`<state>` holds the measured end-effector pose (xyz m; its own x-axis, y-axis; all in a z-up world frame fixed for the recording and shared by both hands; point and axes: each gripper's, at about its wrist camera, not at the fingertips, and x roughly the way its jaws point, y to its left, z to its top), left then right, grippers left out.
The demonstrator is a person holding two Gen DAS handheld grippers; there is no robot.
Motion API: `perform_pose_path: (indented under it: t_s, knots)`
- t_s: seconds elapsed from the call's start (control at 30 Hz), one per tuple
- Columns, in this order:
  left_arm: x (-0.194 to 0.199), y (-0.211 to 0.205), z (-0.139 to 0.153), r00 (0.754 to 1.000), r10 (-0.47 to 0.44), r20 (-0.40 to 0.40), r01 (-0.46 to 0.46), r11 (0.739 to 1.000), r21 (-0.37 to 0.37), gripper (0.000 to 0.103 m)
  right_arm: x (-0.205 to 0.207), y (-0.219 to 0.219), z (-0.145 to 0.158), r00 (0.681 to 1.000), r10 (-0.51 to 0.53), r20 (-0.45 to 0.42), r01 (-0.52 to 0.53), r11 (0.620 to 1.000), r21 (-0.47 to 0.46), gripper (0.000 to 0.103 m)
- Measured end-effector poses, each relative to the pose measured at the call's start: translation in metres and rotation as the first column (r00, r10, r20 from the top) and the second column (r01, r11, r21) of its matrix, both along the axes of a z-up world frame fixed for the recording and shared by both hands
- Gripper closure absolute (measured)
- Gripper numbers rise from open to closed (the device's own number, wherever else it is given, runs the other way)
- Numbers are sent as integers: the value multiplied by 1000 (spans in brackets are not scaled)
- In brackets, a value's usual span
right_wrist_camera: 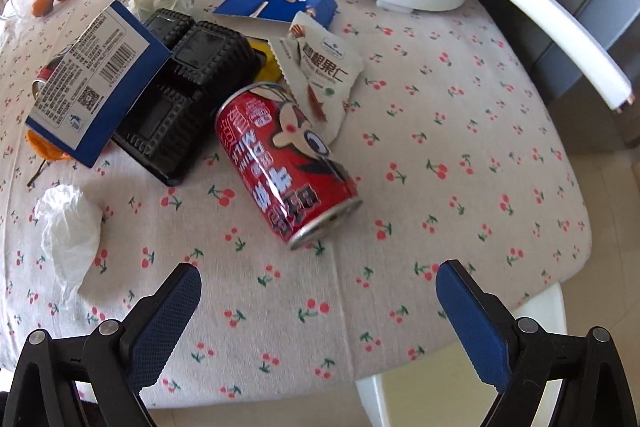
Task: Collect trash
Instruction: 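Grasp the red cartoon drink can with the right tool while the left holds the carton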
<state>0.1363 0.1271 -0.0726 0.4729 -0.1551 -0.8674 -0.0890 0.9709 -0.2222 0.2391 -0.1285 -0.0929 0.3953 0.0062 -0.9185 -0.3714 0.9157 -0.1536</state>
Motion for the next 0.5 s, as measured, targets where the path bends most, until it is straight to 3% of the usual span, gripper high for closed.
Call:
perform_pose_path:
  t_s: [0.27,0.37,0.5]
  knots:
    - [-3,14,7,1000,22,11,-22,999,-28,45,33,18,-25,999,14,-29,-15,999,-38,24]
    - [-4,15,8,1000,24,15,-24,999,-33,45,35,19,-28,999,-6,-35,5,1000,-25,35]
    - [-5,12,9,1000,15,17,-15,999,-34,45,27,21,-24,1000,-2,-28,1,1000,-21,40]
